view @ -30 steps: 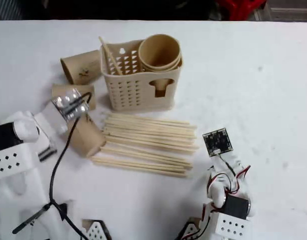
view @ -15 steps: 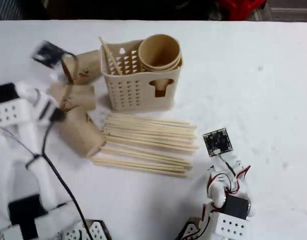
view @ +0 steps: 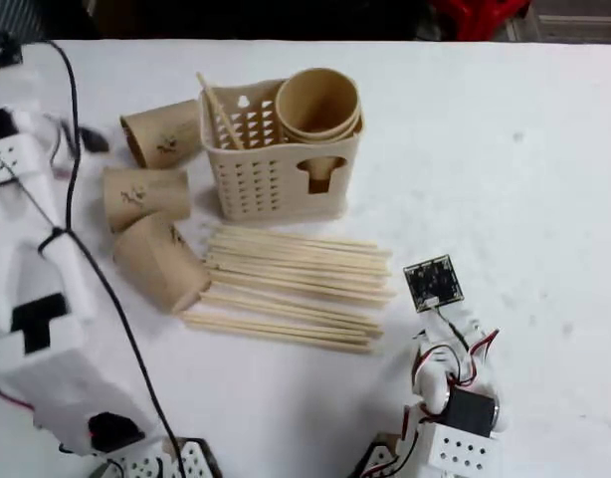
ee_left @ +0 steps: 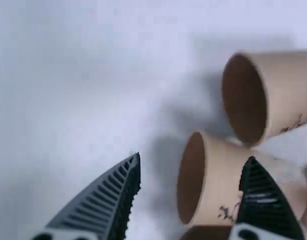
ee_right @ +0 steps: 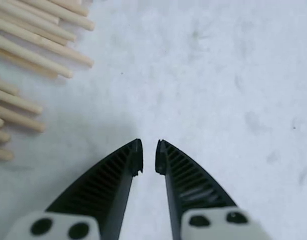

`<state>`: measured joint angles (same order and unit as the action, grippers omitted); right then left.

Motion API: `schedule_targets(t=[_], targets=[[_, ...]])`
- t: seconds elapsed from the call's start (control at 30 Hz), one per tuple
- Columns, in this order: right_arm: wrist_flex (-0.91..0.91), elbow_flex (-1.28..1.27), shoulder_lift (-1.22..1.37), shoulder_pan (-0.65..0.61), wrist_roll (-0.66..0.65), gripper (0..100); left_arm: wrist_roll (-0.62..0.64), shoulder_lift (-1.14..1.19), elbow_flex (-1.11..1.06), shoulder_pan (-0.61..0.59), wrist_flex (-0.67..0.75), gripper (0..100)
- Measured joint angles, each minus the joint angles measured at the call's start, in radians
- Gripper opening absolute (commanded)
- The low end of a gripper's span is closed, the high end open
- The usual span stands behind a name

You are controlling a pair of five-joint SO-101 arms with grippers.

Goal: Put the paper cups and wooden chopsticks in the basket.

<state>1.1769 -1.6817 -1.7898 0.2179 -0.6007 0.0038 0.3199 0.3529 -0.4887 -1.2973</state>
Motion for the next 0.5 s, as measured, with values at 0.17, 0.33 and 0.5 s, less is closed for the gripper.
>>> schedule_targets(t=[0.17, 0.33, 0.5], targets=[[0.0, 0.0, 0.0, 0.0, 0.0, 6.0, 0.244, 0.161, 0.21, 0.095, 0.0, 32], [0.0, 0.0, 0.0, 0.0, 0.0, 6.0, 0.44, 0.365, 0.402, 0.147, 0.0, 32], [0.0, 0.0, 0.0, 0.0, 0.0, 6.0, 0.517, 0.537, 0.563, 0.149, -0.006, 32]])
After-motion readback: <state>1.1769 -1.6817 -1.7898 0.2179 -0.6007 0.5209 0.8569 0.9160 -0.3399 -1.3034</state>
